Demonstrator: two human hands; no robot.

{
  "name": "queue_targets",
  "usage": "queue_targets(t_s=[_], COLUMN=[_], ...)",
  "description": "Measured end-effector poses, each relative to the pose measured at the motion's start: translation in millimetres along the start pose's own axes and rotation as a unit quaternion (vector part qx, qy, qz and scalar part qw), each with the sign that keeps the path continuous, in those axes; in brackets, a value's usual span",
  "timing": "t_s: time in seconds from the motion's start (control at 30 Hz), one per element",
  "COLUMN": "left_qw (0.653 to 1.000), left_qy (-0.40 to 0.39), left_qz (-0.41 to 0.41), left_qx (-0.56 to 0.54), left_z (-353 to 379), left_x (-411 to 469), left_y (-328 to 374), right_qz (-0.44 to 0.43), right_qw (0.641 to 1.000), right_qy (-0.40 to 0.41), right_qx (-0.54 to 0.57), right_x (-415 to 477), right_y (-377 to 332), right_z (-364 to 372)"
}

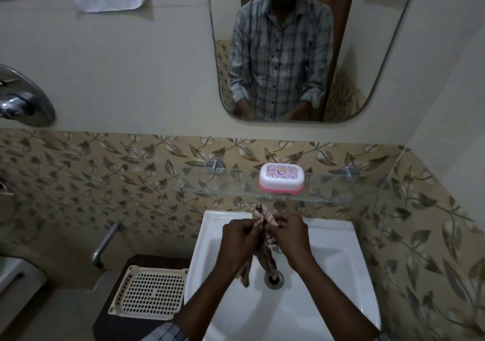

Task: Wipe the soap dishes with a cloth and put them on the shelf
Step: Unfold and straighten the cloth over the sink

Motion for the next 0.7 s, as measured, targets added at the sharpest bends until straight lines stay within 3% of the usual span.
queue_targets(t_s=[0.2,0.33,0.47,0.6,0.7], left_qw=[0.998,0.994,0.984,0.994,0.989], left_qy=[-0.014,-0.035,-0.023,0.072,-0.088], left_qz=[0.035,0.071,0.155,0.042,-0.018], left_qx=[0.042,0.071,0.086,-0.065,-0.120], left_z=[11.9,26.0,39.0,10.6,10.0], left_x=[-2.3,-18.1,-47.2,-31.8,1.8], left_y=[12.1,23.0,24.0,-13.8,-28.4], right_qz=[-0.013,0.049,0.110,0.048,-0.026], right_qw=[1.000,0.999,0.993,0.986,0.967], right_qy=[-0.004,0.011,-0.037,-0.117,-0.159], right_qx=[-0.022,0.013,0.031,-0.105,-0.196], right_x=[0.8,5.0,13.0,17.0,13.6], right_y=[-3.5,2.0,7.6,-5.2,-23.1], right_z=[-0.5,-5.2,0.5,-1.9,-4.1])
Point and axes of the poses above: each hand's wrist, its own x-axis towards the middle knuckle, its own z-axis out of the palm, y = z × x, the point moved 6 cm from there along x, towards the middle knuckle, and after that the axes turned 2 degrees about x, right-handed, at the moved point
